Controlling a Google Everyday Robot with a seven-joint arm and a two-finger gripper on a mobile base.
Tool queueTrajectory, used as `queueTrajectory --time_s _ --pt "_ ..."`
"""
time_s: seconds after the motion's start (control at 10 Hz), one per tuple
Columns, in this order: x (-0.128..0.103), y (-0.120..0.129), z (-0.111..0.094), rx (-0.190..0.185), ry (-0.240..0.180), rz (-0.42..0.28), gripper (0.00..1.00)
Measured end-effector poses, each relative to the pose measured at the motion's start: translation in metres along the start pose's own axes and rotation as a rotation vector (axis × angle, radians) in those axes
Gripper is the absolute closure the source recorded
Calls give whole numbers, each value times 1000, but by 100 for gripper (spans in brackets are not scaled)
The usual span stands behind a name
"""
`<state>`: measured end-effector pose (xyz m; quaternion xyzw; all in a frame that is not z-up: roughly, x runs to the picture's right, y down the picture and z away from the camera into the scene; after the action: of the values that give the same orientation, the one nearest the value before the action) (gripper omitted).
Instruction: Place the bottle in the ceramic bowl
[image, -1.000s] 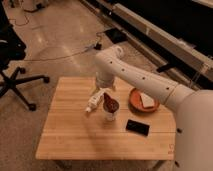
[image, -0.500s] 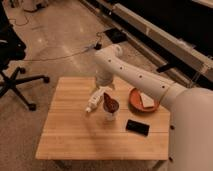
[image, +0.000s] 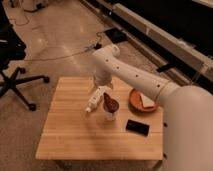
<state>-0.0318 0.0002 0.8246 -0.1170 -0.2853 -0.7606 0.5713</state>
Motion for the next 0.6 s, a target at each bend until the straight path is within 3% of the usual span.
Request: queueTrajectory --time_s 0.6 --pt "8 0 13 -10 -7 -6 20"
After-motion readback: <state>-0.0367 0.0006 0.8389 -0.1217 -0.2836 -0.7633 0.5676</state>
